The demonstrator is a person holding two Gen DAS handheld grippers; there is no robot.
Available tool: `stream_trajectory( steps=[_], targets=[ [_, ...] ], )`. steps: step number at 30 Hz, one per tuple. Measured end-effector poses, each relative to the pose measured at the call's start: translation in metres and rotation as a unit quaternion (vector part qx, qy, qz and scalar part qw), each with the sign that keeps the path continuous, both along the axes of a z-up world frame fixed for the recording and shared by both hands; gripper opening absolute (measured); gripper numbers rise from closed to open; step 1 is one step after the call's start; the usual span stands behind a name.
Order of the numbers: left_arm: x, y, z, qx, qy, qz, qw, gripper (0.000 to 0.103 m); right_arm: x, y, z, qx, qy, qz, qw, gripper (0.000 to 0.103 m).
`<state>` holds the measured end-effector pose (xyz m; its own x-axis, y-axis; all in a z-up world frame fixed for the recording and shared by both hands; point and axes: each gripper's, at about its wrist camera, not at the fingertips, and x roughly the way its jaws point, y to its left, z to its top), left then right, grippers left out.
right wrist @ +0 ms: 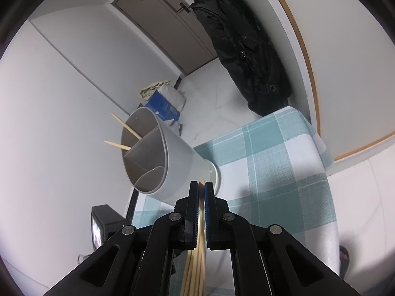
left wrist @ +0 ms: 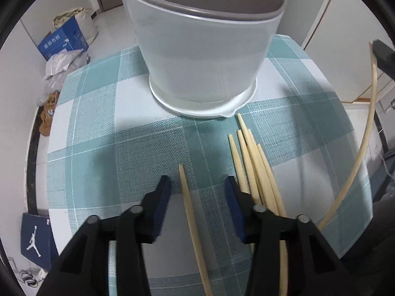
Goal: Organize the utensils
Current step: 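Grasp a single chopstick with the left tool while the right tool holds its bundle, then carry both tools' chopsticks up over the white holder and lower them in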
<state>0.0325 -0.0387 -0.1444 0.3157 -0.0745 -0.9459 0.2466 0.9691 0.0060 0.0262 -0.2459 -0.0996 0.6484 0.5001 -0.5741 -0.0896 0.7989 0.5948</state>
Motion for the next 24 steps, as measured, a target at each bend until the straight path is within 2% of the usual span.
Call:
stream_trajectory(
  steps=[2, 4, 9, 13, 19, 24],
  targets=[
    [0.004, 0.000, 0.001, 0.001, -0.001, 0.002, 1.0000, 0.004, 0.000, 0.000, 0.001, 0.001, -0.001, 0.000, 1.000, 0.004],
    [0.008, 0.001, 0.000, -0.001, 0.001, 0.006, 1.0000, 0.002, -0.001, 0.000, 0.001, 0.000, -0.002, 0.000, 1.000, 0.004],
    [0.010, 0.015, 0.007, -0.018, -0.015, 0.026, 0.9994, 0.001, -0.012, -0.002, 0.007, -0.004, -0.012, -0.004, 1.000, 0.004],
    [0.002, 0.018, 0.034, -0.043, -0.065, 0.034, 0.9964, 0.001, -0.020, -0.002, 0.013, -0.012, -0.024, -0.009, 1.000, 0.004],
    [-0.026, 0.028, 0.093, -0.092, -0.167, 0.056, 0.9800, 0.001, -0.034, 0.003, 0.021, -0.020, -0.045, -0.009, 0.999, 0.004],
    [-0.042, 0.030, 0.117, -0.118, -0.220, 0.071, 0.9658, 0.001, -0.057, 0.024, 0.043, -0.065, -0.122, -0.002, 0.990, 0.004]
  ],
)
